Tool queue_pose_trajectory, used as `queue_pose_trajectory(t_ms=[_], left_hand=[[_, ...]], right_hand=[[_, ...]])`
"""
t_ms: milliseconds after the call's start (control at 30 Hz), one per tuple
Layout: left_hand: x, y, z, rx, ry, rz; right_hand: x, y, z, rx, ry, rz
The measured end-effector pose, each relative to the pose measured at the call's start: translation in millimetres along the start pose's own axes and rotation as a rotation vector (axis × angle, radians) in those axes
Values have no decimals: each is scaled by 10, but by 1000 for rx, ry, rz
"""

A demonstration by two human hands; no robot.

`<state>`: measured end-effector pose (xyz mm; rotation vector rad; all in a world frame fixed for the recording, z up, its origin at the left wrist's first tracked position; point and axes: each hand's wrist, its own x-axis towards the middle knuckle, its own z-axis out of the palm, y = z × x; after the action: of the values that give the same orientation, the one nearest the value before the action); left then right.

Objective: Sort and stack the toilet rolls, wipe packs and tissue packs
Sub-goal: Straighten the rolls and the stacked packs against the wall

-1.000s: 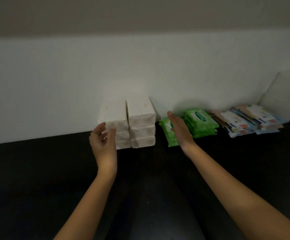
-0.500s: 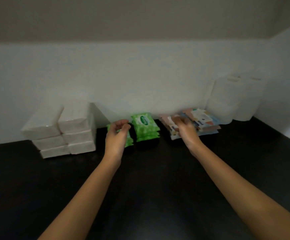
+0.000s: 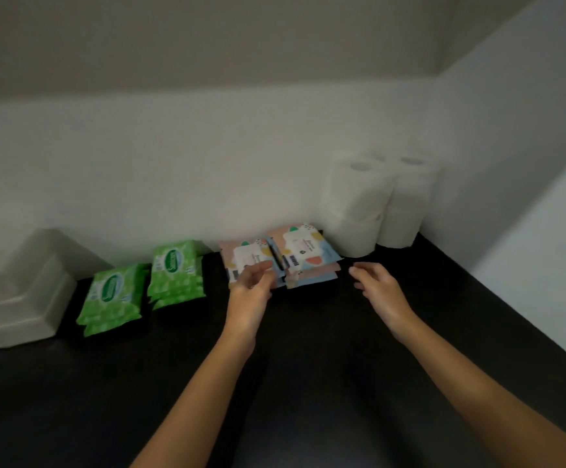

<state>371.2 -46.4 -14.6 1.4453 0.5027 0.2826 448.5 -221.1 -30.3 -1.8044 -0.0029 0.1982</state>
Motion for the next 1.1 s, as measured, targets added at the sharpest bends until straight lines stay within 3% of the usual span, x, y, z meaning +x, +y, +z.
queue_pose_trajectory(t_ms=[133,333,700,833,1100], left_hand=[[194,51,552,9,-138,-32],[457,136,1234,-158,-157,-113],[1197,152,1995,-380,44,-218],[1507,51,2067,-416,127,-248],[1822,-62,2102,-302,47,-281]], right_hand=[[86,237,-498,44,121,59],[658,338,-1108,99,176,72],[2030,23,-1531,92,195,-49],[2281,38,-1471,237,128,-77],[2419,193,-1451,245,116,-180]])
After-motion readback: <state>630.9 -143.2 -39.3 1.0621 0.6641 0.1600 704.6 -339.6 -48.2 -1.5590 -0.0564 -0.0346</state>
